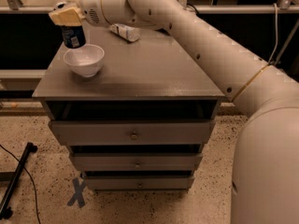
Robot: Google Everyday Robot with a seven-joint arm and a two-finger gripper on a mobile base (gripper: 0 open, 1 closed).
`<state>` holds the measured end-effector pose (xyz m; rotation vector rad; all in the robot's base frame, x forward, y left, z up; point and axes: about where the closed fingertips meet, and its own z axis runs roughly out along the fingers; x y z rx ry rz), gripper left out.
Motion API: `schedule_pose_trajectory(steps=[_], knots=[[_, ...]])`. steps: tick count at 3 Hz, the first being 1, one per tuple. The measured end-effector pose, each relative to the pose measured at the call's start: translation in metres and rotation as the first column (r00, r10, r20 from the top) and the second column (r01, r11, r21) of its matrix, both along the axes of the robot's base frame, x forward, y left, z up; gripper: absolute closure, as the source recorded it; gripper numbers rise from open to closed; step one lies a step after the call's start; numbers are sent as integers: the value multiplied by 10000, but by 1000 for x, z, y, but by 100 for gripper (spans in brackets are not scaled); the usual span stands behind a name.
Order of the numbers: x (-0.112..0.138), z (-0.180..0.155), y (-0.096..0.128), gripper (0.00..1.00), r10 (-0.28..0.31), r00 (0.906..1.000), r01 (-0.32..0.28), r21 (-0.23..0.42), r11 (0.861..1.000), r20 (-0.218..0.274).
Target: Pick pepsi can from white bowl and place on counter
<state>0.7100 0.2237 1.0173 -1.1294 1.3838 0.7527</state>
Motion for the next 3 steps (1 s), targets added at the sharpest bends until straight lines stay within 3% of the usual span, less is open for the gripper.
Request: schedule_pose_trajectory(steps=[1, 2, 3], knots=[[0, 6, -25, 100, -703, 9974, 706, -177, 9973, 185], [1, 16, -64, 100, -1553, 9873, 1562, -277, 9873, 324], [3, 17, -111, 100, -2559, 9666, 2561, -157, 9665, 126]])
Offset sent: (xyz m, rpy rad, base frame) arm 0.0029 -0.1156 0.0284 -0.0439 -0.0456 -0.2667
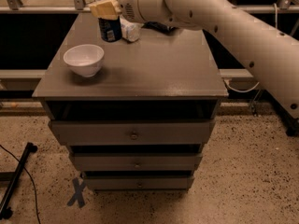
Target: Pick pepsi can from white bowl and place on counter
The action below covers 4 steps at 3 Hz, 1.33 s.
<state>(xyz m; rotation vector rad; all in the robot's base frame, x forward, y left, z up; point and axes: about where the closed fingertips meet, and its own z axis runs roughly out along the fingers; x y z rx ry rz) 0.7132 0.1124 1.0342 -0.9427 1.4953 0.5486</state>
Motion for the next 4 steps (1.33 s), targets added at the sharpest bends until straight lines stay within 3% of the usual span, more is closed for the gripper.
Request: schedule_pose_trajectory(steps=[1, 2, 3, 4], knots=[[0, -1, 0, 100, -28, 10000, 28, 12, 10000, -30], [2, -24, -17, 100, -352, 9984, 363, 233, 9991, -449], [2, -66, -43, 100, -770, 9909, 834, 554, 9950, -1100], [-3, -104, -60, 86, -876, 9863, 970, 618, 9934, -1399]])
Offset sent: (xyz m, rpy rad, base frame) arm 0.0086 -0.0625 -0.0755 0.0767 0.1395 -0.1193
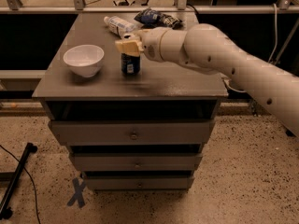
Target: Pick pepsi can from white bowl and place on counter
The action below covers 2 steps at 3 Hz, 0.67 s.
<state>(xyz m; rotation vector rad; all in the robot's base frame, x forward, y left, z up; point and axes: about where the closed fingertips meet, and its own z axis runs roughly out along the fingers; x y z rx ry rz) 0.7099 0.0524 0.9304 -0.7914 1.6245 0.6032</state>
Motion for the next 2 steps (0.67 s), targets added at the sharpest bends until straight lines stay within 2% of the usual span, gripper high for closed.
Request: schedule_pose_trajectory(steps=[1, 2], knots=[[-4, -20, -10, 62, 20, 9995, -18, -76, 10000, 322], [-5, -20, -11, 39, 33, 9992, -30, -92, 10000, 395]])
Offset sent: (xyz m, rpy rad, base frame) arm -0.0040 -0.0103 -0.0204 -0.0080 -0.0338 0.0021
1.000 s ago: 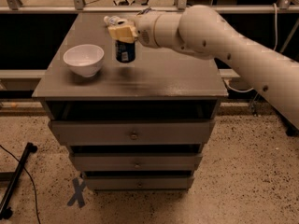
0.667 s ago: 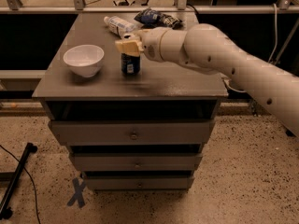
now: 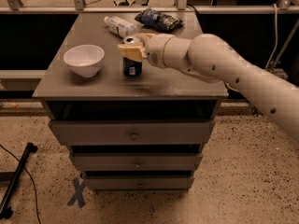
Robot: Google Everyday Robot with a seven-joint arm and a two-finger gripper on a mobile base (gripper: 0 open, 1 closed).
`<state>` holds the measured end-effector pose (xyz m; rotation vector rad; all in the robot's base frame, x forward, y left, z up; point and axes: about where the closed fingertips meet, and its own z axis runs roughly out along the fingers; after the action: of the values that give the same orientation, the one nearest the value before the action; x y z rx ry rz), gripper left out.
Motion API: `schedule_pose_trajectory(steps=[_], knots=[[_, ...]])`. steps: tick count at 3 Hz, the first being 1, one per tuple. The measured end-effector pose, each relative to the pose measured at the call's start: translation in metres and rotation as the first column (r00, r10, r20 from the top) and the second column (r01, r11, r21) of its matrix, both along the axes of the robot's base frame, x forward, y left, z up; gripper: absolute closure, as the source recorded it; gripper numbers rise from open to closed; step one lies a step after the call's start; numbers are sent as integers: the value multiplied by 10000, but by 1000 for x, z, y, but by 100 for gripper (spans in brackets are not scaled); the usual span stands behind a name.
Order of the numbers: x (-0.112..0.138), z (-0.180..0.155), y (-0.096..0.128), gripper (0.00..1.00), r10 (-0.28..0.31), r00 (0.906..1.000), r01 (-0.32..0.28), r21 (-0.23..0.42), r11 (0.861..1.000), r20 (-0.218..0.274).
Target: Pick pepsi can from white bowl and place on counter
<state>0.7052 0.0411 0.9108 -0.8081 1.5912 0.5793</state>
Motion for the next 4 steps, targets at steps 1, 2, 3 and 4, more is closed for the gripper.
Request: schedule_pose_trajectory(steps=[1, 2, 3, 4], knots=[[0, 2, 0, 16, 0, 10000, 0, 0, 10000, 0], [0, 2, 2, 0, 34, 10000, -34, 2, 10000, -3], [0, 2, 2, 0, 35, 10000, -35, 4, 10000, -1], [4, 30, -20, 0, -234, 9992, 225, 291, 9993, 333]])
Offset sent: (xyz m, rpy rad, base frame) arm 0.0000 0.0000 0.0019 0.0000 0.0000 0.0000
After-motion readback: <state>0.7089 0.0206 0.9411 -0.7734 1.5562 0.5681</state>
